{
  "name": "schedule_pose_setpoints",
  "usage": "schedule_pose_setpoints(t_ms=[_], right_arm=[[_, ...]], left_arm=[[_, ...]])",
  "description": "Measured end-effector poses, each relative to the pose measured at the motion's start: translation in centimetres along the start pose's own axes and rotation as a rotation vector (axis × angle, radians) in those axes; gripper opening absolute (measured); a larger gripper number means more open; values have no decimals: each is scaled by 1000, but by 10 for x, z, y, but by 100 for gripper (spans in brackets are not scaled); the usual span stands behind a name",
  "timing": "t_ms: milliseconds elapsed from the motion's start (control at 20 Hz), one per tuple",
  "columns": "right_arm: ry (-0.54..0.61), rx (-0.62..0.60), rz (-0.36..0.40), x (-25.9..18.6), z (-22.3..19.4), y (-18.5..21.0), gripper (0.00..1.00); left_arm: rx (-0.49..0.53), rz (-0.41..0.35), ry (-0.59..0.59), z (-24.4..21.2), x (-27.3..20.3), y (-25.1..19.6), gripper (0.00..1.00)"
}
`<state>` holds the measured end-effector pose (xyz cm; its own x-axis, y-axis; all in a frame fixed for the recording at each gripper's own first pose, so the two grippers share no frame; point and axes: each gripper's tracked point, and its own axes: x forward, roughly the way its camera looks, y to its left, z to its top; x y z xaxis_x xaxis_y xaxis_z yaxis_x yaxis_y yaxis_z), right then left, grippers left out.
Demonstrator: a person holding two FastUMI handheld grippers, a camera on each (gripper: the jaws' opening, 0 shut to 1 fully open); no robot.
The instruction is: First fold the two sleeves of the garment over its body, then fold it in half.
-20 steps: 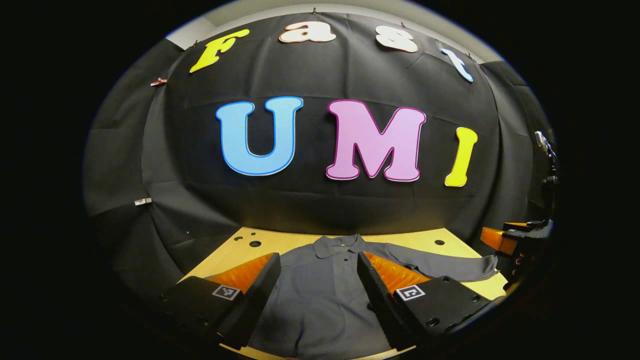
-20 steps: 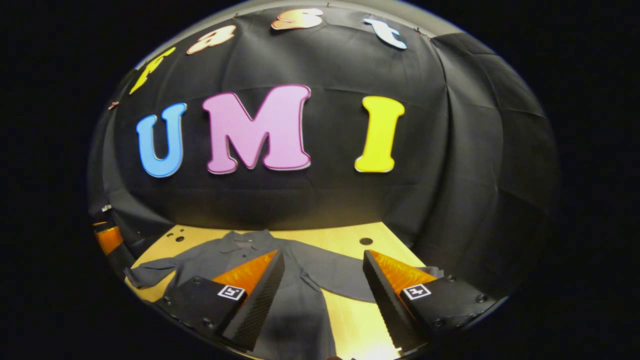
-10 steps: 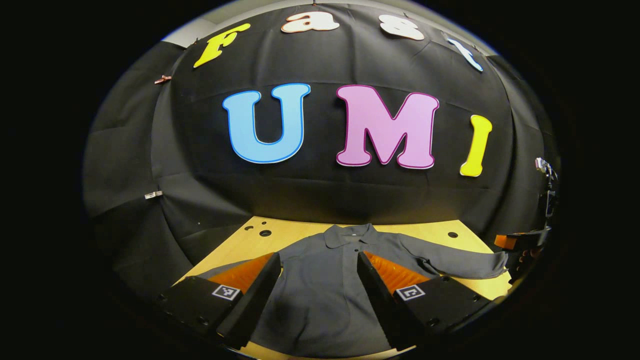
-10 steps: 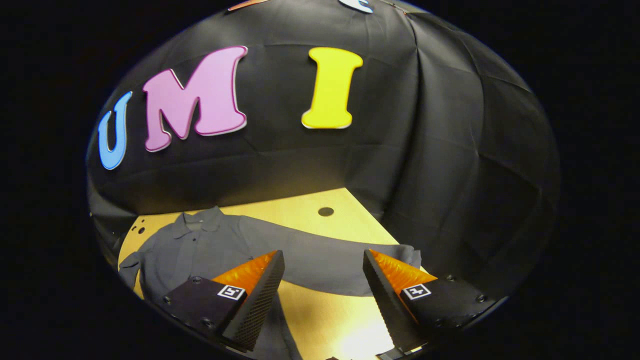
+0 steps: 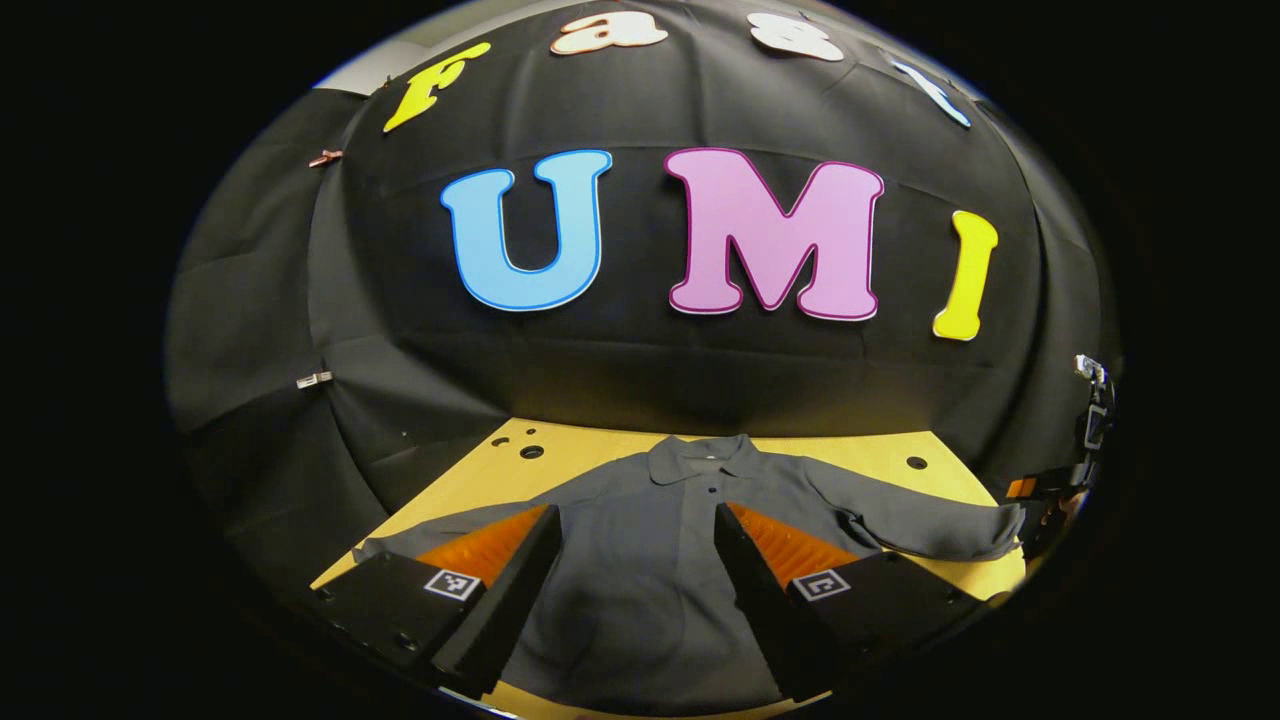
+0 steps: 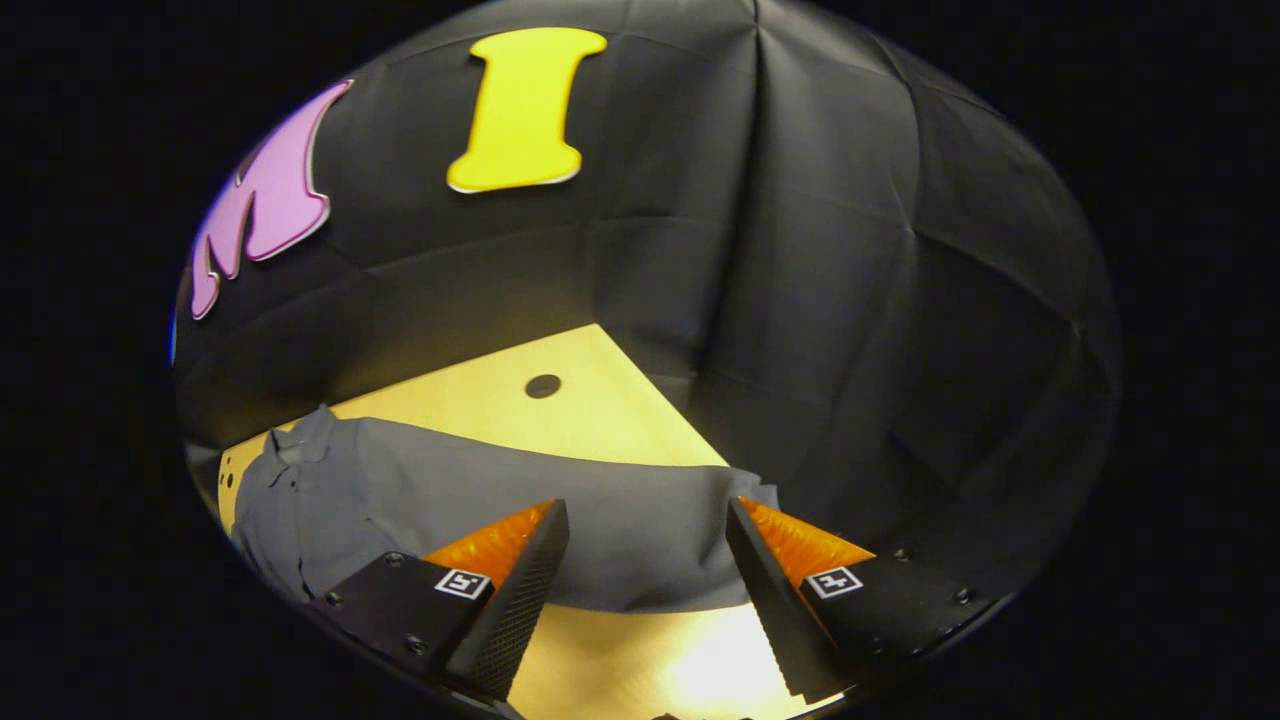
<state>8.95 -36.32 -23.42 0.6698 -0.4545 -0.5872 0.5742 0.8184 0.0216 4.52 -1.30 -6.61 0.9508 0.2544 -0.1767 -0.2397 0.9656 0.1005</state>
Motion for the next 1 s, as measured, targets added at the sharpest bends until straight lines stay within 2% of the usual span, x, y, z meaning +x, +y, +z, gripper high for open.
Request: schedule_pose_setpoints(t_ms=[300,500,700,900,1000], right_arm=[[123,13,-83,49,-42,-33,98],[149,0,-87,55,-50,-37,98],[187,-1,-71,64,-63,-35,99],[210,-88,-88,72,-81,-38,98],[248,-68,-80,76,-92,-38,99]], left_arm=[[31,-42,25,-6,6,-30,97],[-15,-84,49,-9,7,-46,97],[-11,-87,61,-13,9,-49,97],[-17,-76,73,-17,13,-45,97],[-24,-66,79,-20,16,-43,97]])
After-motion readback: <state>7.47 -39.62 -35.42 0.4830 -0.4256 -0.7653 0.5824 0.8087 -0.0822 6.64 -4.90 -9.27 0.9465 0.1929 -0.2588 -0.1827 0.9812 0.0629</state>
